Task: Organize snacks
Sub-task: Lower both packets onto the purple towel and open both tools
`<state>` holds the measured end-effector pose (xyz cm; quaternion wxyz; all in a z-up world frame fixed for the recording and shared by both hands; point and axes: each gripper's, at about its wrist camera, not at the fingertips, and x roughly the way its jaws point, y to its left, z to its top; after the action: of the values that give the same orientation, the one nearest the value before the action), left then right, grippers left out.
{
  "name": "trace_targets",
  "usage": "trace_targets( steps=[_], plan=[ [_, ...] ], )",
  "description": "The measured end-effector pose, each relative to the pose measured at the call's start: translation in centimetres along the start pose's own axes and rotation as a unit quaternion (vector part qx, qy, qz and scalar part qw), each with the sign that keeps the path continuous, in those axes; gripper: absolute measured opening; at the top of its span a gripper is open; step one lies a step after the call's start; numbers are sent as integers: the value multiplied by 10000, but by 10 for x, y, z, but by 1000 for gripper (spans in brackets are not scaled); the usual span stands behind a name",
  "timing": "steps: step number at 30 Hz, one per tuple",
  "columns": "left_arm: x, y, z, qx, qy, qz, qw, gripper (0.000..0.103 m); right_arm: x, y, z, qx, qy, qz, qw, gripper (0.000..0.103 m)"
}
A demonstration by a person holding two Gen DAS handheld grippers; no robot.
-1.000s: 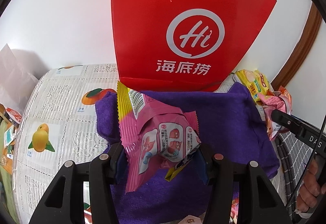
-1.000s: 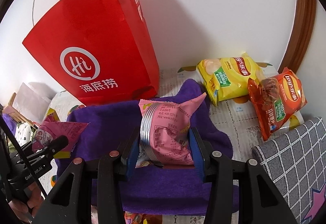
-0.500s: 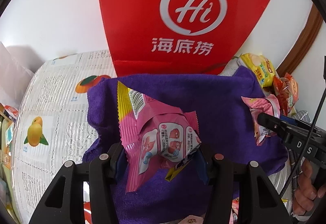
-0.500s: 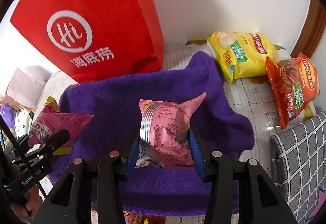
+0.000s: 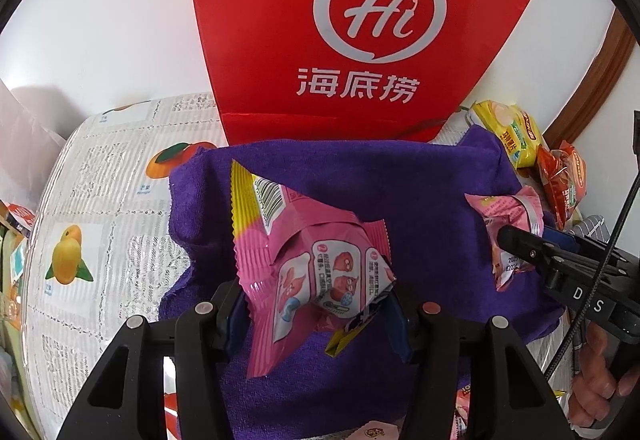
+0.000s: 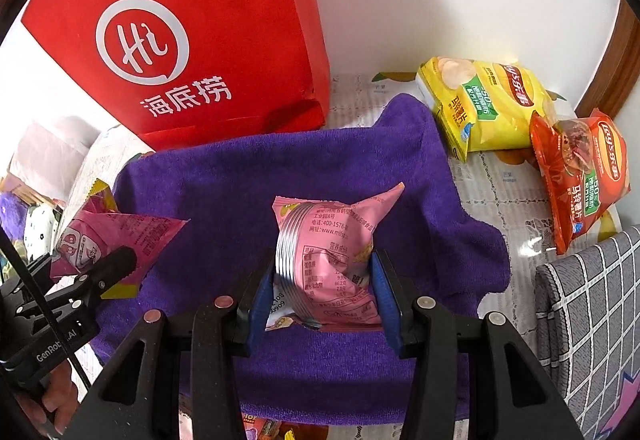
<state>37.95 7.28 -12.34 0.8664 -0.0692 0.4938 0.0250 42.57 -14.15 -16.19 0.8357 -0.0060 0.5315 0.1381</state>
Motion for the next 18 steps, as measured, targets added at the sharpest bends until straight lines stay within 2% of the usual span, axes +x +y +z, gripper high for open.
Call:
trace_targets(
  steps=[7, 11, 18],
  plan=[
    [1, 0, 0, 10, 43, -11, 10000, 55, 1, 0, 1, -38, 33, -22, 10000, 47],
    [1, -1, 0, 49, 60, -26, 10000, 56, 2, 2, 0, -84, 26, -23, 10000, 53],
    [-6, -4, 1, 90, -67, -116, 9999, 61, -8, 5, 1, -136, -136, 45, 9998, 55]
  ],
)
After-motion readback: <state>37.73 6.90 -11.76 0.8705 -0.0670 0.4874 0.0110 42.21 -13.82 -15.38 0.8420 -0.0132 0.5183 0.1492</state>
